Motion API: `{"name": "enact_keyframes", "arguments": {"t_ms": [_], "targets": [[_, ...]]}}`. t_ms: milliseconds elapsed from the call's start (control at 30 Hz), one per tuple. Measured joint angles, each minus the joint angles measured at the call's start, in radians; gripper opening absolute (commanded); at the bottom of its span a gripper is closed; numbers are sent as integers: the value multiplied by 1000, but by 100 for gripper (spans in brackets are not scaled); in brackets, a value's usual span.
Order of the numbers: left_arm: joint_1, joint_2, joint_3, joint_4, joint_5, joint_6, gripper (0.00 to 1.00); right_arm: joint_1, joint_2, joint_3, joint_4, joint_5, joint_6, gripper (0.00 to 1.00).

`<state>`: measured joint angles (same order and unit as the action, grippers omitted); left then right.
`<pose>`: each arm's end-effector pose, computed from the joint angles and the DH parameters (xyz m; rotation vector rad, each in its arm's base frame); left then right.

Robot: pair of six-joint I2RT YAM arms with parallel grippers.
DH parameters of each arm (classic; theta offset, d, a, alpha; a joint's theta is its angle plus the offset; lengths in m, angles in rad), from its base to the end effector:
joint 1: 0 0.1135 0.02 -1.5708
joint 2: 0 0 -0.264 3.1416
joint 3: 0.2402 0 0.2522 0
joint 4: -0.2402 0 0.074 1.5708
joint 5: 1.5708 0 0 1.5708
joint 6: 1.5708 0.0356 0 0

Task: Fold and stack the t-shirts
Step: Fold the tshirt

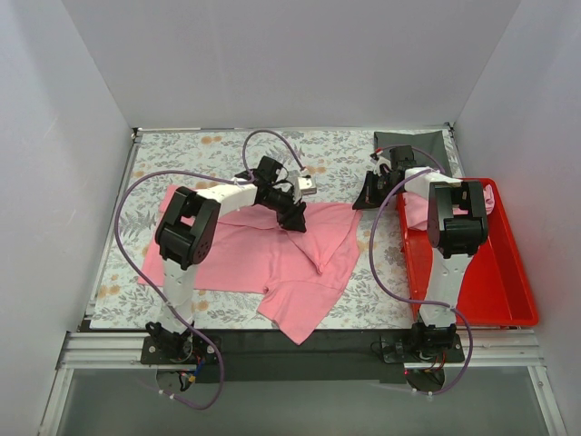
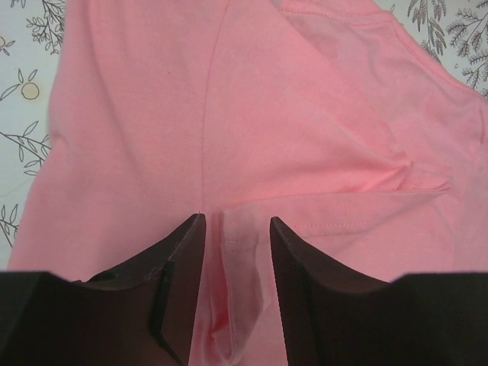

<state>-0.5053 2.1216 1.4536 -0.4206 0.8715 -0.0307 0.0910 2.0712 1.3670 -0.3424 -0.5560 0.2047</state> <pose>0.3653 -0.2332 0.1480 0.9012 2.4591 -1.3377 0.4209 0.0573 0.1420 -0.0507 2.5930 0.8321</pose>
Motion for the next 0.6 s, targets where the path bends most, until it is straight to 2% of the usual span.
{"name": "enact_keyframes", "arguments": {"t_ms": [200,300,467,600], "targets": [[-1,-15,-38,1,8,55,23,0,1,5,-5,3,-3,1],[-2,-28,-71,-20,9,80,20,0,6,10,-7,3,-3,1],[-3,-42,-101,-45,10,120,1,0,6,11,-7,3,-3,1],[-3,-80,-144,-48,23,149,0,0,7,12,-8,4,-3,1]]}}
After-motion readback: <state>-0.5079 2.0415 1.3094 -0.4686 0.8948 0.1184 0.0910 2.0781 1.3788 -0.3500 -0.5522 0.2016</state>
